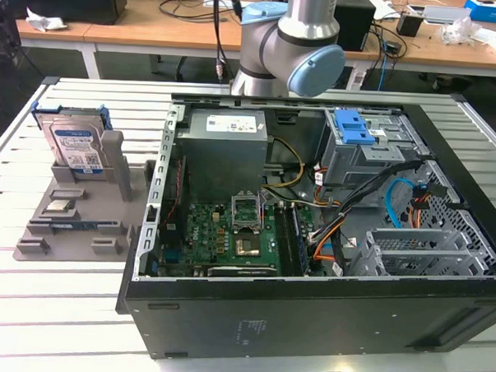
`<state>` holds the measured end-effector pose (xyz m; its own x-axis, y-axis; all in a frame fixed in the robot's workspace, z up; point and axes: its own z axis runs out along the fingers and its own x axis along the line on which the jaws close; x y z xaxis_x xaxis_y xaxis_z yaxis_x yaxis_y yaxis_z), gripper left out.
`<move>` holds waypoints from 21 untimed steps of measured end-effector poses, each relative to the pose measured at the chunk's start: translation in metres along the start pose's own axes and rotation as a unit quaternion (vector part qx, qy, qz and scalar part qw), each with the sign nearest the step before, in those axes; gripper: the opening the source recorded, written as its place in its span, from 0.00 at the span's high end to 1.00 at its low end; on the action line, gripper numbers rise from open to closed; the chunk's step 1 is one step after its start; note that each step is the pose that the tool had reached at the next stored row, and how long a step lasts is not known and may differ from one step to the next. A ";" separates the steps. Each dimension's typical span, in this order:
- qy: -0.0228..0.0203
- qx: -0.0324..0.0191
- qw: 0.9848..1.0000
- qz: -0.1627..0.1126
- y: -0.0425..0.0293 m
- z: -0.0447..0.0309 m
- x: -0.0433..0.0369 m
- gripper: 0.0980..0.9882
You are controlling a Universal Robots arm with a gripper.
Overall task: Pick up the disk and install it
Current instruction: 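Pick up the disk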
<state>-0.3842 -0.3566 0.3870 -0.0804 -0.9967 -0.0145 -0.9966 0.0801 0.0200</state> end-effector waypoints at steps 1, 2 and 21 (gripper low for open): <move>0.000 0.000 1.000 0.000 -0.0005 0.0001 -0.0031 0.44; 0.000 0.000 1.000 0.000 -0.0009 0.0002 -0.0058 0.44; 0.000 0.000 1.000 -0.002 -0.0131 0.0085 -0.0489 0.44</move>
<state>-0.3674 -0.3088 0.3790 -0.0766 -0.9970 -0.0145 -0.9969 0.0764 0.0200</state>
